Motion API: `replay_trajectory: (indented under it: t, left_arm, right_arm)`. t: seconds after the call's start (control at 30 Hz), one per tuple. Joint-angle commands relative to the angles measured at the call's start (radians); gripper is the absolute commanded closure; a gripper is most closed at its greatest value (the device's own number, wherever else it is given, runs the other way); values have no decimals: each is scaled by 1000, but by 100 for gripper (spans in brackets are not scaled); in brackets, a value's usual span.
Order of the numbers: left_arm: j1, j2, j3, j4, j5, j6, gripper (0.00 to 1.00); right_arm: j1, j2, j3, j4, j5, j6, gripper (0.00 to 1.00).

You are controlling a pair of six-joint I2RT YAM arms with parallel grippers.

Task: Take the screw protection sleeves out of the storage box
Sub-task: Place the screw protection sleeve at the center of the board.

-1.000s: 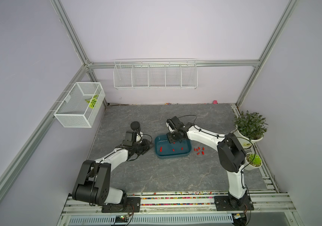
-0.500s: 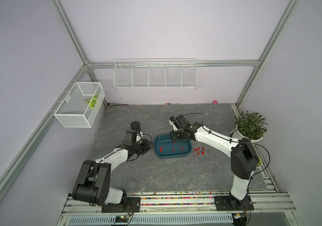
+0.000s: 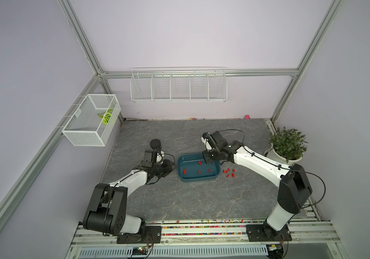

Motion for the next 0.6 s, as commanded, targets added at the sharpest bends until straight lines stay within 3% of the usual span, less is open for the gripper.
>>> replay_trajectory:
  t: [0.0,0.2,0.57]
  left_arm:
    - [4,9,22,8,5,8,57]
    - [4,11,23,7,6,8,57]
    - [3,16,24,10,6,8,57]
  right_arm:
    - [-36,-67,-38,-21,14,0,88]
    - [-102,-133,-98,-32,40,2,88]
    - [-246,-169,-212,-4,-31,-26,87]
